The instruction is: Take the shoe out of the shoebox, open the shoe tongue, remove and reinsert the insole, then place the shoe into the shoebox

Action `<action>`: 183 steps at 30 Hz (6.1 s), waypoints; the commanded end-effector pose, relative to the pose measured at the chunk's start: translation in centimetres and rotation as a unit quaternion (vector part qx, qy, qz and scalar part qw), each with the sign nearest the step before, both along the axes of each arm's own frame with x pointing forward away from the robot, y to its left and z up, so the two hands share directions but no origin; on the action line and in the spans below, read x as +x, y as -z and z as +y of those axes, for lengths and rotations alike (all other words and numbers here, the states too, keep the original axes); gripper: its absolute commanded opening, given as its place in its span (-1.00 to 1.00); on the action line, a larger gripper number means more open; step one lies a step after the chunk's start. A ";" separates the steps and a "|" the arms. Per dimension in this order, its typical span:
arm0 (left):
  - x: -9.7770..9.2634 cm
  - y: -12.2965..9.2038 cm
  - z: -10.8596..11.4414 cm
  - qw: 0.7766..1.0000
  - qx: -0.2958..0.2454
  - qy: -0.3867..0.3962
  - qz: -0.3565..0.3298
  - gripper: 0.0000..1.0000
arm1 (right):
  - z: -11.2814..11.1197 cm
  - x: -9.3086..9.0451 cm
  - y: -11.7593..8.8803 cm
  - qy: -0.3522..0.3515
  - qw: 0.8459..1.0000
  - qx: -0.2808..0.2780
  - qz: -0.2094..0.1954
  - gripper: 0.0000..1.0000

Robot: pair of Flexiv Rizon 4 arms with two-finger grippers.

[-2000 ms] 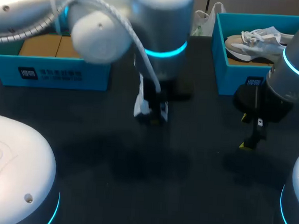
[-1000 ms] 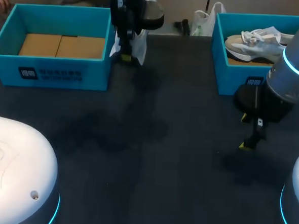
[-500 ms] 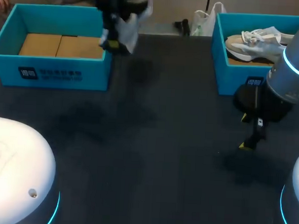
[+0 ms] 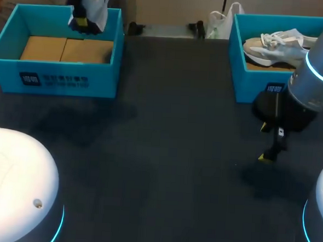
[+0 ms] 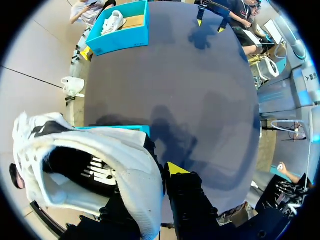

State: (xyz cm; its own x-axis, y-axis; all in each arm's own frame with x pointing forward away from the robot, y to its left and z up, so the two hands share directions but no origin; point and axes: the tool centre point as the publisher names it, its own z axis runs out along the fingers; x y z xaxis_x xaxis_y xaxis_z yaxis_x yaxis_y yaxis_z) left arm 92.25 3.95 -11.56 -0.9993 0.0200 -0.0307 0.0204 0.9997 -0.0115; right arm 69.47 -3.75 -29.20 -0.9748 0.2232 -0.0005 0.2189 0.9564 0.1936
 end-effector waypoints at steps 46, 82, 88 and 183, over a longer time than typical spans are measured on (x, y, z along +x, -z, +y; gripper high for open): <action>15.2 4.5 24.9 0.947 0.034 0.320 -0.005 -1.00 | 0.0 -0.1 0.1 0.000 1.000 -0.001 -0.001 1.00; 21.2 8.0 28.0 0.800 0.065 0.595 0.037 -1.00 | 0.0 -0.1 0.1 0.000 1.000 -0.001 -0.001 1.00; 20.9 10.3 27.8 0.775 0.077 0.624 0.058 -1.00 | 0.0 -0.1 0.1 0.000 1.000 -0.001 -0.001 1.00; 13.8 23.1 26.8 0.749 0.083 0.643 0.138 -1.00 | 0.0 -0.1 0.1 0.000 1.000 -0.001 -0.001 1.00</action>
State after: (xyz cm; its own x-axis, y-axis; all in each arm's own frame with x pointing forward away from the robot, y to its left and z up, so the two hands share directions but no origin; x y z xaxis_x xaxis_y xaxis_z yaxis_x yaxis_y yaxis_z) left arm 105.72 30.73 -34.16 -0.1181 0.9512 0.2851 0.9876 0.1423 -0.0659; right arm 69.47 -3.75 -29.20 -0.9748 0.2229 -0.0005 0.2186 0.9564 0.1935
